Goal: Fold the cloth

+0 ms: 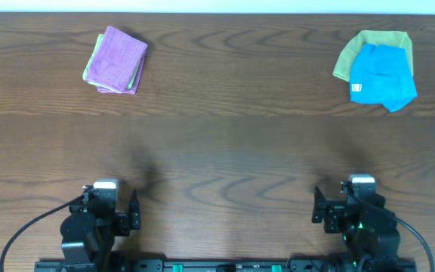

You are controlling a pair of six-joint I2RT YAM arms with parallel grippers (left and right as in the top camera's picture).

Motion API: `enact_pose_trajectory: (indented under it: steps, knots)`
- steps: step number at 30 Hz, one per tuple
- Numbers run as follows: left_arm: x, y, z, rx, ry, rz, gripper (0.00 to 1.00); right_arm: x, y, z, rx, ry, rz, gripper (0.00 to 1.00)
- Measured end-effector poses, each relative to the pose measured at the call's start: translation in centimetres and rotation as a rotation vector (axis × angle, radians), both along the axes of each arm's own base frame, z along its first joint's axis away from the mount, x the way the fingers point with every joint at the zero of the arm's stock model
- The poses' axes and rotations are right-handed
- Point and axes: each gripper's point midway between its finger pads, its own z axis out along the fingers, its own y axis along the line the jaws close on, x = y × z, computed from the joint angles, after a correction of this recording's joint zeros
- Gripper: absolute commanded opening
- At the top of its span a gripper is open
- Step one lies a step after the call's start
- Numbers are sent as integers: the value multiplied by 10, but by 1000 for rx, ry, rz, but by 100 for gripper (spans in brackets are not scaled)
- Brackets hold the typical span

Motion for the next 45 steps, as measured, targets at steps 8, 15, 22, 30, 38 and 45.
enact_pose_trajectory:
  steps: [8, 15, 22, 30, 38, 45]
  knots:
    - [0, 0, 0, 0, 0, 0, 95, -1, -4, -12, -31, -6, 13, 99]
    - [0, 0, 0, 0, 0, 0, 95, -2, -5, -22, -26, 4, 8, 99]
    - [0, 0, 0, 0, 0, 0, 95, -3, -9, -23, -34, 3, -2, 99]
    - [0, 0, 0, 0, 0, 0, 95, -5, -10, -25, -51, 11, 2, 99]
    - [0, 0, 0, 0, 0, 0, 95, -5, -10, -26, -53, 14, 3, 99]
    - [0, 0, 0, 0, 0, 0, 95, -5, -10, -26, -54, 14, 4, 99]
